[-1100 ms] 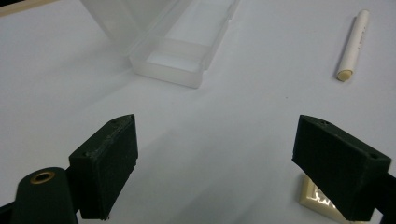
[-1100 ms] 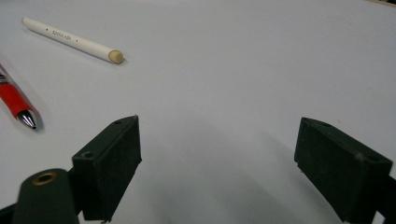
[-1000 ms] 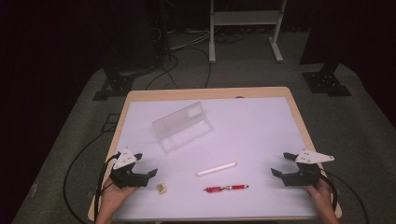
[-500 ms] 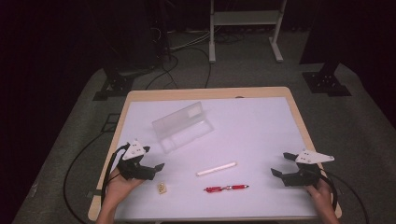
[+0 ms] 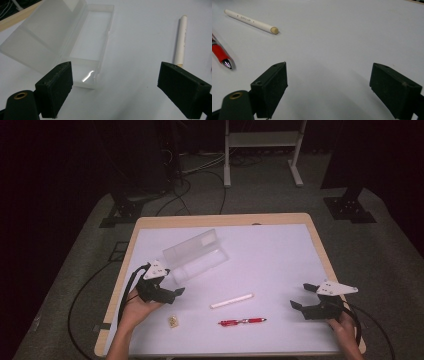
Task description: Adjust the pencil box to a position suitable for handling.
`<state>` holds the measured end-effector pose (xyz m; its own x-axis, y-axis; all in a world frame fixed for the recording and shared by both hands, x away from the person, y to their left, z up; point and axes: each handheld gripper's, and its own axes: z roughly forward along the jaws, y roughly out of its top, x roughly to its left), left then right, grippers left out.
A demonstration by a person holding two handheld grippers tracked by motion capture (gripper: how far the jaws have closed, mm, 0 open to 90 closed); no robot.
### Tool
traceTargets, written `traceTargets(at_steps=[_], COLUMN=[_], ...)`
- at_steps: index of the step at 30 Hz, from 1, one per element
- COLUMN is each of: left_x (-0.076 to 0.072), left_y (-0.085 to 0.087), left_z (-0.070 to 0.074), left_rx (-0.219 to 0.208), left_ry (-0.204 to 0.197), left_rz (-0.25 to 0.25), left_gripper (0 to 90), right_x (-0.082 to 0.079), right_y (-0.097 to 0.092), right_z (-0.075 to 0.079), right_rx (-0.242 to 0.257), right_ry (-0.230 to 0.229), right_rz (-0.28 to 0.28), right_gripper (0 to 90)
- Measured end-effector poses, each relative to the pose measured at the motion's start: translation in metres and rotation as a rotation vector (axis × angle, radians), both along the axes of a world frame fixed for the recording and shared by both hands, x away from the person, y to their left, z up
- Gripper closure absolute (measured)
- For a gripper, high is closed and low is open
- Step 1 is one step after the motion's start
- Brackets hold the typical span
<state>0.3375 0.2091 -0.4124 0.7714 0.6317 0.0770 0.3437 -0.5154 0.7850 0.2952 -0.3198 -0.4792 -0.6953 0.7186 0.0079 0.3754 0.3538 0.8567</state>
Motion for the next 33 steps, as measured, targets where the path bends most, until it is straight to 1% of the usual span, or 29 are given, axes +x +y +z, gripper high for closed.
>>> traceTargets(at_steps=[5,8,9,11,12,15,17,20,22,23,26,30,33], left_x=[0.006,0.008,0.010,0.012,0.013,0.017,0.021,0.025,0.029,0.030,0.035,0.040,0.045], left_y=[-0.004,-0.007,-0.008,-0.010,-0.010,-0.014,-0.017,-0.022,-0.027,-0.029,-0.035,-0.041,-0.048], left_z=[0.001,0.001,0.001,0.000,0.000,0.001,0.001,0.002,0.003,0.002,0.004,0.005,0.005], left_rx=[0.013,0.010,0.008,0.009,0.017,0.015,0.011,0.018,0.027,0.018,0.033,0.032,0.037], left_ry=[0.002,0.001,0.006,0.008,0.010,0.011,0.014,0.004,0.011,0.011,0.010,0.013,0.017], left_rz=[-0.008,-0.006,-0.005,-0.007,-0.011,-0.015,-0.017,-0.028,-0.033,-0.033,-0.049,-0.053,-0.066], left_gripper=[12.0,12.1,12.1,12.1,12.1,12.2,12.6,13.2,13.3,13.3,13.3,13.5,13.5], right_x=[0.000,0.000,0.000,0.000,-0.001,-0.001,-0.001,-0.001,-0.001,-0.001,-0.001,-0.001,-0.001], right_y=[0.000,0.000,0.000,0.000,0.000,0.000,0.000,0.000,0.000,0.000,0.000,0.000,0.000], right_z=[0.000,0.000,0.000,0.000,0.000,0.000,0.000,0.000,0.000,0.000,0.000,0.000,0.000], right_rx=[-0.002,-0.002,-0.003,-0.004,-0.002,0.000,0.001,0.002,0.003,0.003,0.003,0.004,0.005], right_ry=[-0.002,-0.001,-0.001,-0.002,-0.002,-0.002,-0.002,-0.002,-0.002,-0.002,-0.007,-0.007,-0.007], right_rz=[0.001,0.001,0.002,0.002,0.001,0.000,0.000,0.000,0.000,0.001,0.001,0.002,0.002], right_gripper=[13.8,13.8,13.8,13.8,13.8,13.8,13.8,13.8,13.8,13.8,13.8,13.8,13.8])
